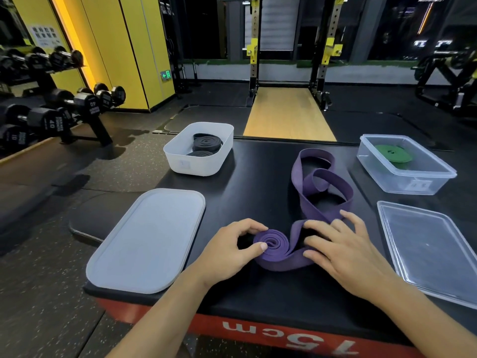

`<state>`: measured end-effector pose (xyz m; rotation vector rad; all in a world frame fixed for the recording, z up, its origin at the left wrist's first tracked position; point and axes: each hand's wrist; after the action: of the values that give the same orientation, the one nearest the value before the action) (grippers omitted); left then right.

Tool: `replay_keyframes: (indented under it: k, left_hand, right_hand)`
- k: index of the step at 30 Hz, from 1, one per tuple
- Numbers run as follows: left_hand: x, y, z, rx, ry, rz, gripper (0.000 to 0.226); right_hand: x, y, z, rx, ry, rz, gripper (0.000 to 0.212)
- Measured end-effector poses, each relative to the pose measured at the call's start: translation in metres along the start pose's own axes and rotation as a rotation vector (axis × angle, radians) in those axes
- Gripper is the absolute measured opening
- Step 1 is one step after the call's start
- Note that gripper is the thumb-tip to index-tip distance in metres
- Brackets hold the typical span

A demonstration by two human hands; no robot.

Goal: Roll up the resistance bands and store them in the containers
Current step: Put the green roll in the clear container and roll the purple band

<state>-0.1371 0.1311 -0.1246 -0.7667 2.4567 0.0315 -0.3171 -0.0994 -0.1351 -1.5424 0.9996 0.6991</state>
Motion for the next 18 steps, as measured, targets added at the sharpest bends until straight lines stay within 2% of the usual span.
replay_keyframes:
  k: [4, 8, 16, 18]
  left_hand:
    - [0.0, 0.001, -0.001, 0.008, -0.021, 0.024, 0.027]
    - [-0.002, 0.002, -0.003, 0.008, -0.041, 0.04, 0.027]
    - [-0.003, 0.001, -0.004, 0.01, -0.095, 0.095, 0.029]
    - [0.001, 0.002, -0.007, 0.049, -0.184, 0.109, 0.044]
  right_hand:
    - [0.008, -0.013, -0.005, -0.091, -0.085, -0.085, 0.027]
    - [0.008, -0.014, -0.014, -0.152, -0.138, -0.047, 0.027]
    - [0.018, -0.032, 0.008, -0.054, -0.227, -0.007, 0.025]
    - [0.017, -0.029, 0.008, -0.056, -0.258, 0.011, 0.024]
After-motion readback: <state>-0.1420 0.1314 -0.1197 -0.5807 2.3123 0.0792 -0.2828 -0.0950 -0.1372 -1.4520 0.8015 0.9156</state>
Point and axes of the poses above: each hand's wrist, its own y-axis away from the middle knuckle, its own x-axis out of the palm, z = x × y, and after that the axes turned 2 degrees about z, right-handed
